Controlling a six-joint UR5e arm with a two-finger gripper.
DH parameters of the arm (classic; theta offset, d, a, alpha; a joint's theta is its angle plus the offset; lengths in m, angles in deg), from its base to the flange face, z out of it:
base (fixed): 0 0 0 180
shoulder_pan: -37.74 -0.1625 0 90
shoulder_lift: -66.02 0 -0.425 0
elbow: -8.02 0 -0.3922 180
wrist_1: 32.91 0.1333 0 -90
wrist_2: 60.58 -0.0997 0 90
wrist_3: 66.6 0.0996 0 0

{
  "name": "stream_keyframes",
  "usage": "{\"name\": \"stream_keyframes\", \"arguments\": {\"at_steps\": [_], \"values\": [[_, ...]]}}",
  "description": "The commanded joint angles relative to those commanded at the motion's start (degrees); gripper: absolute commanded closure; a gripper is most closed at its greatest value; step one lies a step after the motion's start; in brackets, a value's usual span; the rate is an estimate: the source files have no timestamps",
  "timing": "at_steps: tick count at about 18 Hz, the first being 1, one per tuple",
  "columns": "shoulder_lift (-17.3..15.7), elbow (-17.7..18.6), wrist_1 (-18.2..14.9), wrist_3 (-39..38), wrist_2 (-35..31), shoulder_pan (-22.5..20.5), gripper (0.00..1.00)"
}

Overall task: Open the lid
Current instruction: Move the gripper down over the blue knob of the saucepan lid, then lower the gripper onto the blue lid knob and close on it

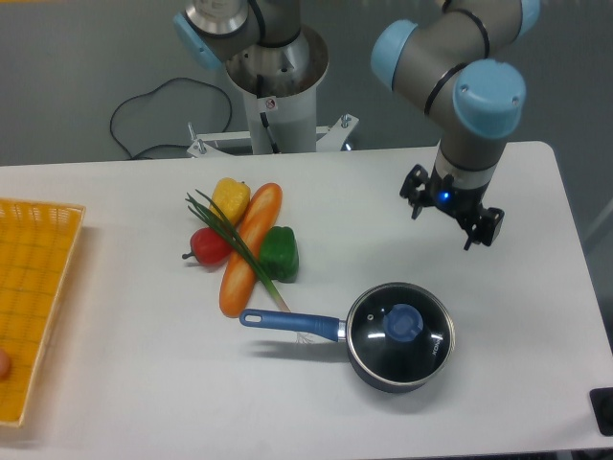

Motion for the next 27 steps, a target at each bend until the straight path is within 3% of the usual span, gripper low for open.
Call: {"name": "stream_keyframes", "arguments": {"at_steps": [10, 27], "values": [[5.71, -4.83, 0.0, -2.65, 0.17, 5.01, 0.0], [9.85, -8.44, 2.63, -2.29, 0.79, 5.89, 0.0]]}}
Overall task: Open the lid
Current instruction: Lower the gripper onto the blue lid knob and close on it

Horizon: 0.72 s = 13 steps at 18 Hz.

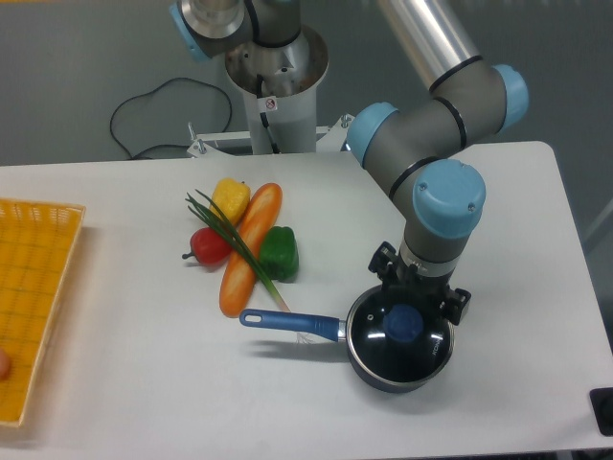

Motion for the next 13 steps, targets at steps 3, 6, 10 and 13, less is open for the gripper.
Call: {"name": "stream_keyframes", "arguments": {"at_steps": [3, 6, 10, 13], "values": [[0.7, 0.0, 0.7, -0.09, 0.0, 0.09, 0.0], [1.05, -0.09, 1.49, -0.18, 0.0, 0.35, 0.0], [1.41, -0.44, 1.5, -0.26, 0.0, 0.7, 0.0], [1.67, -0.44, 1.5, -0.26, 0.44, 0.79, 0.0]]}}
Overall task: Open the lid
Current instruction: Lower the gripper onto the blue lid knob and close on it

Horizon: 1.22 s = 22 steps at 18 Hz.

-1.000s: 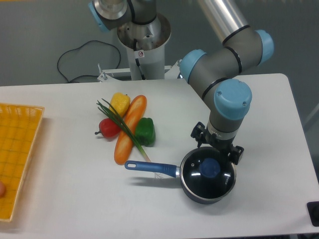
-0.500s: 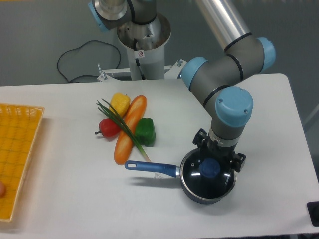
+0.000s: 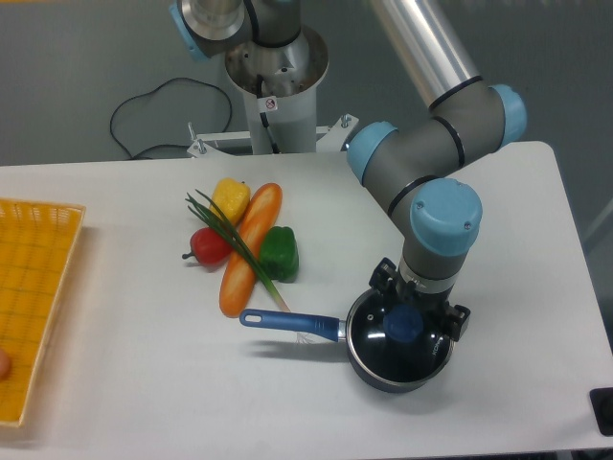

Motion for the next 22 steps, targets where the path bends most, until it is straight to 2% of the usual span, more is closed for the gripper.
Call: {"name": "stream_keyframes", "arguments": {"at_steps": [7, 22], "values": [[0.79, -0.35, 1.32, -0.09, 0.0, 0.97, 0.0], [0.44, 0.17, 0.79, -0.09, -0.96, 1.05, 0.07]]}}
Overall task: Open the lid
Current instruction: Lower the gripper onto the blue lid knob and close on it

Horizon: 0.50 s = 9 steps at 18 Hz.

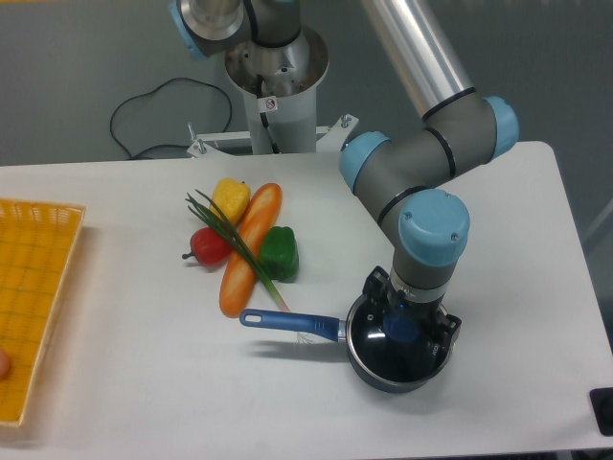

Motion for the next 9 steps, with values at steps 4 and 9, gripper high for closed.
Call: {"name": "stream_keyframes", "arguments": {"at_steps": [4, 9], "values": [[0.0, 0.26, 0.0, 0.0, -0.35, 0.09, 0.13], [0.0, 0.26, 0.0, 0.0, -0.35, 0.18, 0.2]]}}
